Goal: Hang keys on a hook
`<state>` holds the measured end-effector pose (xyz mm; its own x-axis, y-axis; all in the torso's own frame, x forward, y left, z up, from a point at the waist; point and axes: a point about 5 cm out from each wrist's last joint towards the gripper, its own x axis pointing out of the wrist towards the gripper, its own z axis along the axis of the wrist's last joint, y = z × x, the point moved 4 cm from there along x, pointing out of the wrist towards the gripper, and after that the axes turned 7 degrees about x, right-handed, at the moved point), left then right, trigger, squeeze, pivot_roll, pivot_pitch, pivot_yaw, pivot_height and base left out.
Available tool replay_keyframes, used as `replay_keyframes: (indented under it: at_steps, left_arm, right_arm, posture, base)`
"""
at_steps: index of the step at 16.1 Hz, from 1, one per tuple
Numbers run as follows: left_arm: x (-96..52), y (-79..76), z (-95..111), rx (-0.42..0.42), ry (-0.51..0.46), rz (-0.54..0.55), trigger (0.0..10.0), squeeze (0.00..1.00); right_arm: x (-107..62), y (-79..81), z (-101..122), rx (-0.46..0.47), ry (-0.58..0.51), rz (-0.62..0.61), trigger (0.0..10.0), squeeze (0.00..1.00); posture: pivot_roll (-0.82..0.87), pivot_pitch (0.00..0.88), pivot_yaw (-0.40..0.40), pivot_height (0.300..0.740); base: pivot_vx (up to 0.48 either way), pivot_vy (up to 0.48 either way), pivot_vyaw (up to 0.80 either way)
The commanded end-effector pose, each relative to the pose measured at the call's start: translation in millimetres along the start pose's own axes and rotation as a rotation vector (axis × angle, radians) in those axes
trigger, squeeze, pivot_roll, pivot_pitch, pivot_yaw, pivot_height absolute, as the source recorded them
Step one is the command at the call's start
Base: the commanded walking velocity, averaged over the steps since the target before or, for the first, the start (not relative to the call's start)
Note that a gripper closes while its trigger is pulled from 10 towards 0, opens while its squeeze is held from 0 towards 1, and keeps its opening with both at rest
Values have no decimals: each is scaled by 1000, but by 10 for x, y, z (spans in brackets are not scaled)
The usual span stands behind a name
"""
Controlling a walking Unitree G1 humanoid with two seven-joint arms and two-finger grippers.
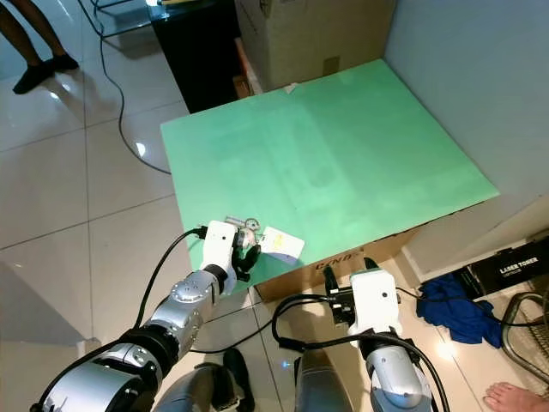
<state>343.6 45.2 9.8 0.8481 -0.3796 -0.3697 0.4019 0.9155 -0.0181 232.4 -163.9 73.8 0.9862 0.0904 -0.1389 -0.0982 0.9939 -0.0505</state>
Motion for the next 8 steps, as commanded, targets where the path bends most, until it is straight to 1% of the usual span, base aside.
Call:
replay_keyframes:
  at_steps: [1, 3, 4, 5, 6, 7, 8]
  left_arm:
    - [-78, 45, -276, -20, 97, 7, 0, 0]
    - [-77, 46, -217, 48, 60, -15, 0, 0]
    - [-74, 36, -162, 85, 25, -26, 0, 0]
    - [-73, 1, -107, 96, -14, -51, 1412, 0]
    - [-74, -22, -79, 90, -34, -66, 3216, 0]
    - [-75, -31, -70, 91, -41, -71, 7373, 0]
    - [-81, -59, -24, 92, -75, -91, 10000, 0]
  right_arm:
    - [-20, 41, -78, 11, 22, -1, 10000, 0]
    - [-1, 67, -83, 15, 18, -2, 10000, 0]
    - [7, 74, -82, 16, 16, -3, 10000, 0]
    - [15, 77, -85, 18, 15, -6, 10000, 0]
    - [23, 78, -90, 19, 14, -8, 10000, 0]
    - [25, 79, -92, 20, 14, -8, 10000, 0]
    - [31, 76, -95, 21, 12, -13, 10000, 0]
  posture:
    - [-418, 253, 163, 740]
    - [-412, 250, 177, 740]
    - [-410, 249, 181, 740]
    - [-408, 246, 185, 740]
    - [-408, 243, 188, 740]
    - [-409, 242, 189, 740]
    - [-410, 238, 192, 740]
  base:
    - [0, 0, 0]
    - [0, 0, 0]
    - [0, 0, 0]
    - [0, 0, 0]
    - [0, 0, 0]
    - [0, 0, 0]
    - [0, 0, 0]
